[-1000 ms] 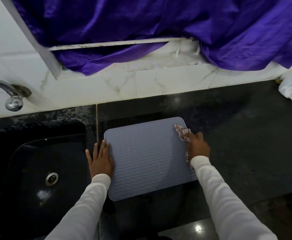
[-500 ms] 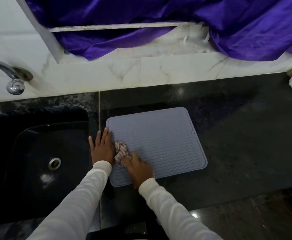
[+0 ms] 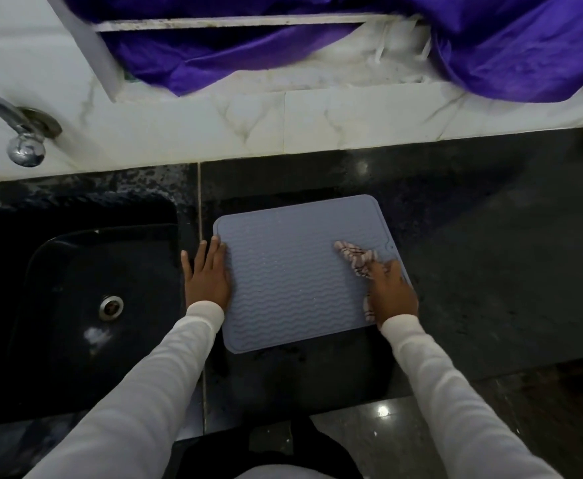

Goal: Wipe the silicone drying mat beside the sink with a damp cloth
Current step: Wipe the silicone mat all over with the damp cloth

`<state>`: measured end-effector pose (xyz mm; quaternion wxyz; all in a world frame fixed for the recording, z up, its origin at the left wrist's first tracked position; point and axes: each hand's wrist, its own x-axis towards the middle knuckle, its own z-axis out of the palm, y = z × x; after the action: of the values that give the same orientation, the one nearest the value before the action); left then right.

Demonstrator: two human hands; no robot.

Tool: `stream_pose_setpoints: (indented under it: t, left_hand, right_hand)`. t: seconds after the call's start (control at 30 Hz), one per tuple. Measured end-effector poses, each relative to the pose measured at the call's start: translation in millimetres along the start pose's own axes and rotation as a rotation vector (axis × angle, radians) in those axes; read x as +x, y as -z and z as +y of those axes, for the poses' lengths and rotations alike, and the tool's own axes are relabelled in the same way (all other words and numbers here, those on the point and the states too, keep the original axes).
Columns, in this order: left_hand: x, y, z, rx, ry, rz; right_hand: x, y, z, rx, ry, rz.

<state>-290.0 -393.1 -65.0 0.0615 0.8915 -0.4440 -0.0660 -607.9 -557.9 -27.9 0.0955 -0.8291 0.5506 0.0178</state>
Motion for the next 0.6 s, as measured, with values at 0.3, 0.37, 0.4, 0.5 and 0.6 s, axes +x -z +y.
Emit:
stream_pose_setpoints:
  t: [0.3, 0.37, 0.4, 0.5, 0.6]
  left_hand:
    - [0, -1, 1, -0.030, 0.016, 0.005]
    - [0, -1, 2, -0.031, 0.022, 0.003]
    - [0, -1, 3, -0.034, 0.026, -0.003]
    - [0, 0, 4, -0.032, 0.028, -0.021]
    - [0, 0, 1, -0.003, 0.027, -0.044]
  right_hand:
    - [14, 15, 35, 0.009, -0.111, 0.070]
    - [12, 19, 18, 0.090, -0.119, 0.084]
    - [10, 20, 4, 0.147, -0.110, 0.090]
    - [-14, 17, -57, 0.242, 0.070, 0.161]
    - [-46, -1, -138, 0.233, 0.287, 0.195]
